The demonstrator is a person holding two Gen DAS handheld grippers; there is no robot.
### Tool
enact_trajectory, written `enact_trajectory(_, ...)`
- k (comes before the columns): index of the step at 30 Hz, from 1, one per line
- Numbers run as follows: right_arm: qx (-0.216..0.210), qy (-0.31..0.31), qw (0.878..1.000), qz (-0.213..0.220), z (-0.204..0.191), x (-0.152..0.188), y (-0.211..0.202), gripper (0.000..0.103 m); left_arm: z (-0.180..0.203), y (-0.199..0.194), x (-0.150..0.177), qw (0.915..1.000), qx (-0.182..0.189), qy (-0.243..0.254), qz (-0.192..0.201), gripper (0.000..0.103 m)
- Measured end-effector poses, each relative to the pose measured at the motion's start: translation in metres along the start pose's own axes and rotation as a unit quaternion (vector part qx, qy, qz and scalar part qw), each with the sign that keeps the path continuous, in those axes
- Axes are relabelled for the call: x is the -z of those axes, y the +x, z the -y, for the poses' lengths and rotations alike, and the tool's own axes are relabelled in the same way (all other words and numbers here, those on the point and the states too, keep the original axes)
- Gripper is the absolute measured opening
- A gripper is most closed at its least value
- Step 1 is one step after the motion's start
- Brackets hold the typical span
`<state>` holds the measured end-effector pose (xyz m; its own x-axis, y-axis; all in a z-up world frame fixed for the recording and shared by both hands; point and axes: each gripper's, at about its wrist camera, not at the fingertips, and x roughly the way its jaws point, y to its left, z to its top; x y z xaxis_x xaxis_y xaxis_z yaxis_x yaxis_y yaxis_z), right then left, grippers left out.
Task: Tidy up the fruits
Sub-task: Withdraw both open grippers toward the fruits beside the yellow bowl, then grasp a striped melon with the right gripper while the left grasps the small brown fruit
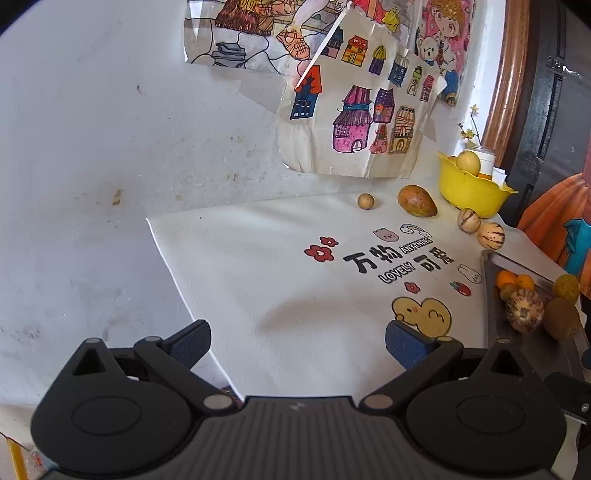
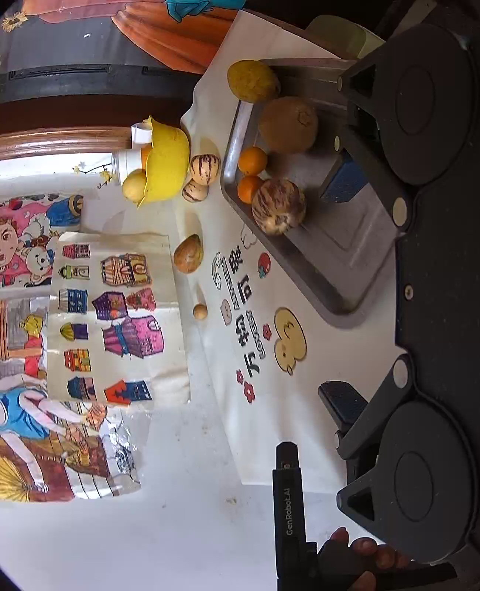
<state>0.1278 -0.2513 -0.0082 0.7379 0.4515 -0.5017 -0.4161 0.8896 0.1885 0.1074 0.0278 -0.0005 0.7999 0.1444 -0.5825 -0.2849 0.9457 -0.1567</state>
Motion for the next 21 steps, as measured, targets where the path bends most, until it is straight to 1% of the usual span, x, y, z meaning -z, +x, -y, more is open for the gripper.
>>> enact_trajectory(6,0.000,0.012,1.000,-0.003,0.018,-0.008,0.015,0.102,0.009,0.018,-0.015,0.9999,0.006,0.009,0.000,0.103)
enact_trajectory(11,-0.002,-0.010,1.000,-0.006,0.026,-0.024,0.025,0.102,0.020,0.036,-0.035,0.9992,0.024,0.030,0.003,0.103)
enact_trajectory(16,-0.012,-0.052,0.999,-0.009,0.032,-0.054,0.038,0.102,0.033,0.061,-0.062,0.9962,0.055,0.066,0.016,0.103)
enact_trajectory(19,-0.015,-0.072,0.997,-0.011,0.038,-0.079,0.052,0.102,0.041,0.079,-0.080,0.9928,0.079,0.086,0.027,0.103)
enact_trajectory(21,-0.007,-0.079,0.997,-0.012,0.045,-0.098,0.064,0.102,0.046,0.094,-0.091,0.9903,0.093,0.097,0.034,0.103)
